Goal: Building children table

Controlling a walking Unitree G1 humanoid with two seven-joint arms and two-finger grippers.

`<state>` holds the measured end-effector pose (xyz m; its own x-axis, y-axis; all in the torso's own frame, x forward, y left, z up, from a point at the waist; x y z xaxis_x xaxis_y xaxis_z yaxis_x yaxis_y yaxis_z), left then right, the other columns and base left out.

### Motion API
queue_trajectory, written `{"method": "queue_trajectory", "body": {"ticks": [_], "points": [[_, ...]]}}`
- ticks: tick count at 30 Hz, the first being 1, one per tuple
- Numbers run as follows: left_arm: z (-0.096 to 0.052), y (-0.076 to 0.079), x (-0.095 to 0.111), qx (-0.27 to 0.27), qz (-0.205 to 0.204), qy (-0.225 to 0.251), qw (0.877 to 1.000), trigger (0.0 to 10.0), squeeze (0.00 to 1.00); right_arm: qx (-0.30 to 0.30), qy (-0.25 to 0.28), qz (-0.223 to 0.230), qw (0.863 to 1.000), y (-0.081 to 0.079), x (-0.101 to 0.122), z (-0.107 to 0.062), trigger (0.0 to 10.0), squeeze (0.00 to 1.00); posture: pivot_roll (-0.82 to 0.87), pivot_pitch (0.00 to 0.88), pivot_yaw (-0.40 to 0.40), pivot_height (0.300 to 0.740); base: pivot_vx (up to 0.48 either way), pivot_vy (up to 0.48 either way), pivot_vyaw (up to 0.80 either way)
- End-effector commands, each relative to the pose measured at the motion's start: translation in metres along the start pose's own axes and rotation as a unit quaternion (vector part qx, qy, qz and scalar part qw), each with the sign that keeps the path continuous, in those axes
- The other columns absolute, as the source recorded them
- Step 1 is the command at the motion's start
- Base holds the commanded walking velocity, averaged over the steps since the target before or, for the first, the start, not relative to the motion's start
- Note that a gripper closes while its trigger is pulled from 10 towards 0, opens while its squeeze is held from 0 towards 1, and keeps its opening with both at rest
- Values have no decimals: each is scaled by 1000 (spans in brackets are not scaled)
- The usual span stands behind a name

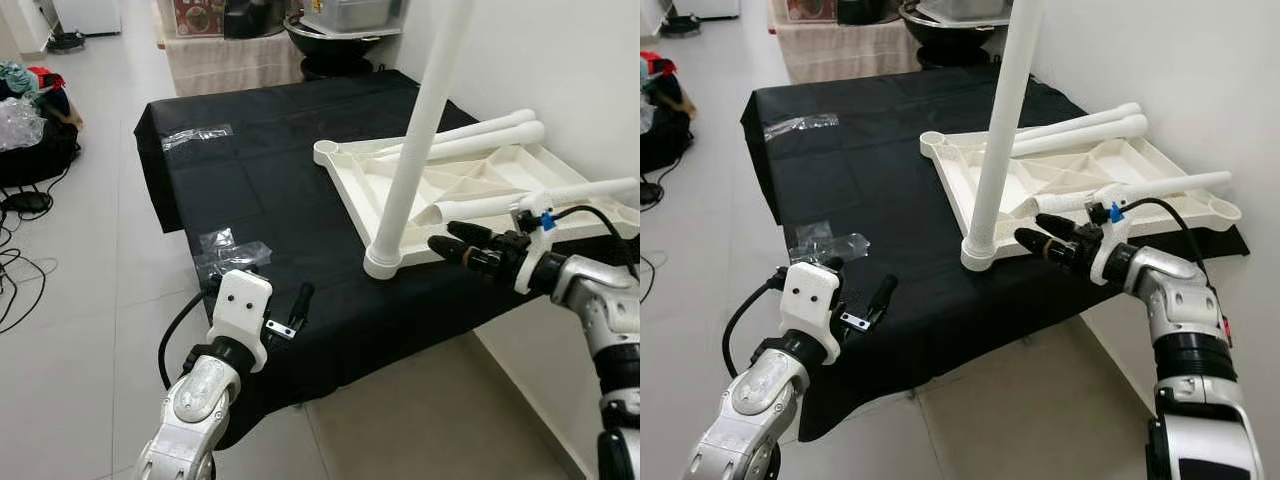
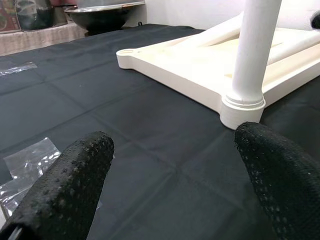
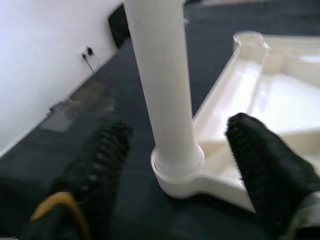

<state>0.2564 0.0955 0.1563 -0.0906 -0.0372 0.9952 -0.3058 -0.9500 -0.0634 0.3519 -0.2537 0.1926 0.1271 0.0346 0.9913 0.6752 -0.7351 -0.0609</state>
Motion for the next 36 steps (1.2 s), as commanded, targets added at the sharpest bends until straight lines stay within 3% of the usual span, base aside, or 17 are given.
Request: {"method": "queue_trajectory", "body": {"ticks": [1,7,8,10,11,16,21,23,25,28,32,36], "points": [[1,1,-1,-2,4,-4,1000,10000,0,21,22,-6,1000,-4,9,9,10000,1000,31,51,-68,740,0,0,0],[0,0,0,-1,5,-4,1000,10000,0,23,37,-16,999,-4,20,23,10000,1000,36,53,-70,740,0,0,0],[0,-1,0,-1,6,-4,1000,10000,0,21,43,-20,999,-5,24,27,10000,878,36,53,-70,740,0,0,0],[0,-1,1,0,6,-3,1000,10000,0,21,50,-23,998,-5,28,30,10000,878,36,53,-70,740,0,0,0],[0,-1,1,1,6,-3,1000,10000,0,24,52,-24,998,-7,29,32,10000,0,38,53,-74,740,0,0,0],[0,0,0,-1,5,-3,1000,10000,0,26,53,-32,998,-9,31,41,10000,0,35,54,-73,740,0,0,0],[1,0,0,-1,4,-3,1000,10000,0,-1,70,-11,997,-10,35,63,10000,0,38,57,-75,740,0,0,0],[1,0,0,-1,4,-3,1000,10000,0,-1,70,-11,997,-10,35,63,10000,0,38,57,-75,740,0,0,0],[1,0,1,-1,4,-3,1000,10000,0,5,72,2,997,-17,34,78,10000,0,41,60,-76,740,0,0,0],[1,0,1,-1,4,-3,1000,10000,0,13,70,6,997,-21,33,85,10000,0,41,60,-76,740,0,0,0],[0,1,1,1,6,-4,1000,10000,0,81,73,23,994,-43,35,104,10000,0,44,62,-85,740,0,0,0],[0,1,1,2,6,-4,1000,10000,0,149,75,23,986,-59,37,108,10000,0,44,62,-85,740,0,0,0]]}}
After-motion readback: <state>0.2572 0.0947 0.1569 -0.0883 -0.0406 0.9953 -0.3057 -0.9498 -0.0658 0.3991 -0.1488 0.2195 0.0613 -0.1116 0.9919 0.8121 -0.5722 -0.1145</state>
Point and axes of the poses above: a point about 5 cm out from each wrist's last joint towards the gripper, its own z axis pointing out of the wrist towards the gripper, its own x axis along the axis of the wrist's last joint, y = z × x, the point moved 2 cm from there along z, pointing out of the wrist towards the gripper, and after that the axes turned 1 degree about -z, right-handed, at the moved point
